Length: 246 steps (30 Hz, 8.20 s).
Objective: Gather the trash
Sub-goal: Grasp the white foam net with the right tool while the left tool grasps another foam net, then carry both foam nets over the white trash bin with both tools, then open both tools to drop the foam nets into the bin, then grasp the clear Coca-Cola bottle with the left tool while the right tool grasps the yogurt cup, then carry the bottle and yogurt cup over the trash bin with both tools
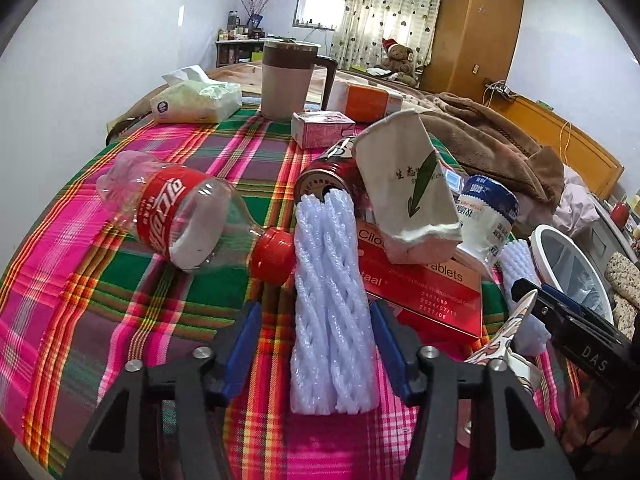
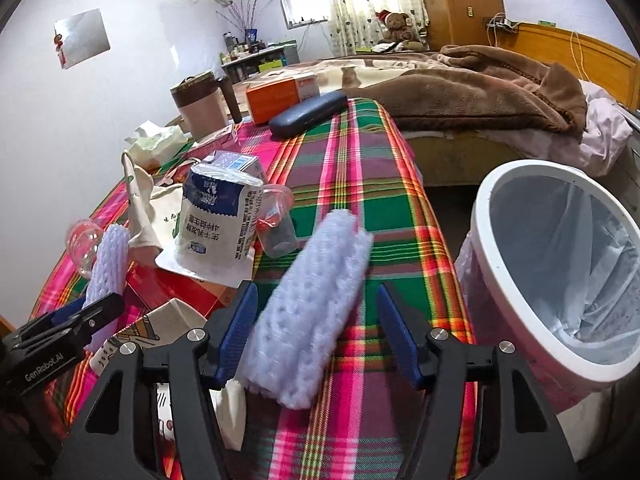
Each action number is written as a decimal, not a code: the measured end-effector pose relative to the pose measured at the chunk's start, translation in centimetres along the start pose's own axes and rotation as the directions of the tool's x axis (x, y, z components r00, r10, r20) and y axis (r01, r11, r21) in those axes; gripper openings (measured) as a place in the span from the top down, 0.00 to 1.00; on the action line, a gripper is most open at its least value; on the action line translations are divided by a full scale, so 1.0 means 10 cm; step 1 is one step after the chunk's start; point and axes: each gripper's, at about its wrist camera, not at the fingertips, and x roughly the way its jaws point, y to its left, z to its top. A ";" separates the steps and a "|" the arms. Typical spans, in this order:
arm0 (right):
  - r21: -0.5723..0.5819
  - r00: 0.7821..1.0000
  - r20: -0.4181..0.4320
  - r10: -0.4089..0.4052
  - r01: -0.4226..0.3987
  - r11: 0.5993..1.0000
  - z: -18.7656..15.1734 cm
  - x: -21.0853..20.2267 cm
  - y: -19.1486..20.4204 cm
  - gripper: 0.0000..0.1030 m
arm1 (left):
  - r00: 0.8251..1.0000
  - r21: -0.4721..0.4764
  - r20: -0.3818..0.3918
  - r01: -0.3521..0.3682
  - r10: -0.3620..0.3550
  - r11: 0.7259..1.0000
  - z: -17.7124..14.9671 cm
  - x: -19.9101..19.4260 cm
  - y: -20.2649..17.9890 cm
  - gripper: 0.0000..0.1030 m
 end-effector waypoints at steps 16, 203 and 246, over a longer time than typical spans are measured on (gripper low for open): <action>0.012 1.000 0.015 0.007 -0.007 1.000 0.03 0.01 -0.01 0.72 | 0.999 0.008 -0.017 0.030 -0.030 1.000 0.04 0.07 -0.03 0.73; -0.027 0.985 -0.011 0.170 -0.171 0.985 0.49 0.30 0.43 0.46 | 0.997 -0.220 -0.068 -0.039 0.024 0.975 0.95 0.65 0.81 0.33; 0.056 0.974 0.214 0.074 -0.088 0.995 0.58 -0.55 -0.36 0.46 | 0.976 0.097 0.177 0.109 -0.125 0.989 0.81 -0.70 -0.65 0.33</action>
